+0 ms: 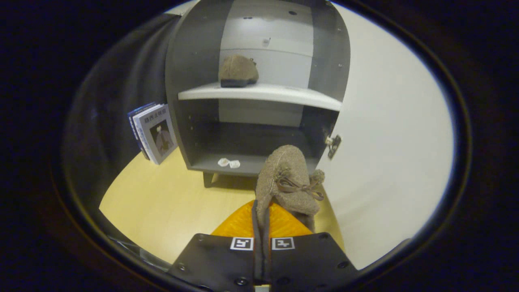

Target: Open the shoe cabinet door, grab the shoes and put them into the shoe cabinet, then close the shoe cabinet door.

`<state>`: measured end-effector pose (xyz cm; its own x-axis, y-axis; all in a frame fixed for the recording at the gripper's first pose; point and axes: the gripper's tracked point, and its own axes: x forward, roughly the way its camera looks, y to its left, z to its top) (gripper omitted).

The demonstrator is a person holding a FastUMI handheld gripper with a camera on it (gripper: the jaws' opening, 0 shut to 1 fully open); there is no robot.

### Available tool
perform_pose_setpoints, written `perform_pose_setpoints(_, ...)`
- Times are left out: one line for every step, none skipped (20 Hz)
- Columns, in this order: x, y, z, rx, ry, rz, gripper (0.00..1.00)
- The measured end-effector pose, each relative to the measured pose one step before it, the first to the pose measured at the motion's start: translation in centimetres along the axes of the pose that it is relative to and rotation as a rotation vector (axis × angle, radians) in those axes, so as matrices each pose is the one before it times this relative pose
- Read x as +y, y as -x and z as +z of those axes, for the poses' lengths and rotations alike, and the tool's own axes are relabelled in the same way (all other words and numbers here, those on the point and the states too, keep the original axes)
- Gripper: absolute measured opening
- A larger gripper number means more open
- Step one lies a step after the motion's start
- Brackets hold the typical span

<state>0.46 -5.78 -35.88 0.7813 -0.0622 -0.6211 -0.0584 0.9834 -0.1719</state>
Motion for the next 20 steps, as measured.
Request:
perform_pose_setpoints(-0.195, 0.187, 1.753, -0.02839, -0.00309, -0.00374, 0.03)
perform_pose_setpoints(-0.144, 0.284, 1.773, -0.0272, -0.00166, 0.0004, 0.03)
perform_pose_setpoints(-0.228, 0.108, 1.762, -0.02739, 0.00056, -0.00121, 0.03)
perform_pose_setpoints(-0.264, 0.136, 1.661, -0.02446, 0.00208, -0.0014, 0.03)
perform_pose_setpoints(-0.299, -0.024, 1.623, -0.02293, 0.00131, -0.00297, 0.03)
perform_pose_setpoints(-0.332, -0.107, 1.561, -0.02547, -0.0023, -0.0026, 0.03)
perform_pose_setpoints(-0.184, -0.38, 1.459, -0.02028, 0.00086, -0.00165, 0.03)
perform_pose_setpoints(-0.317, -0.456, 1.181, -0.01668, 0.007, -0.00342, 0.03)
perform_pose_setpoints(-0.46, -0.543, 1.161, -0.01487, 0.01032, -0.00592, 0.03)
perform_pose_setpoints(-0.484, -0.492, 1.075, -0.01345, 0.01302, -0.00575, 0.03)
perform_pose_setpoints(-0.248, -0.634, 1.078, -0.01363, 0.01234, -0.00497, 0.02)
perform_pose_setpoints(-0.308, -0.495, 1.048, -0.01412, 0.01145, -0.00427, 0.02)
perform_pose_setpoints(-0.069, -0.819, 0.778, -0.0137, 0.00982, -0.00632, 0.02)
perform_pose_setpoints(-0.093, -0.943, 0.875, -0.01391, 0.00873, -0.00622, 0.02)
perform_pose_setpoints(0.007, -0.874, 0.843, -0.01436, 0.01339, -0.00452, 0.02)
perform_pose_setpoints(0.074, -0.85, 0.652, -0.01331, 0.01567, -0.00229, 0.02)
perform_pose_setpoints(0.101, -1.005, 0.773, -0.00905, 0.02014, -0.00246, 0.02)
perform_pose_setpoints(0.226, -1.006, 0.455, -0.00914, 0.01772, -0.00088, 0.02)
perform_pose_setpoints(0.208, -0.894, 0.504, -0.00997, 0.01594, -0.00042, 0.02)
perform_pose_setpoints(0.141, -1.011, 0.371, -0.00384, 0.00993, 0.00062, 0.03)
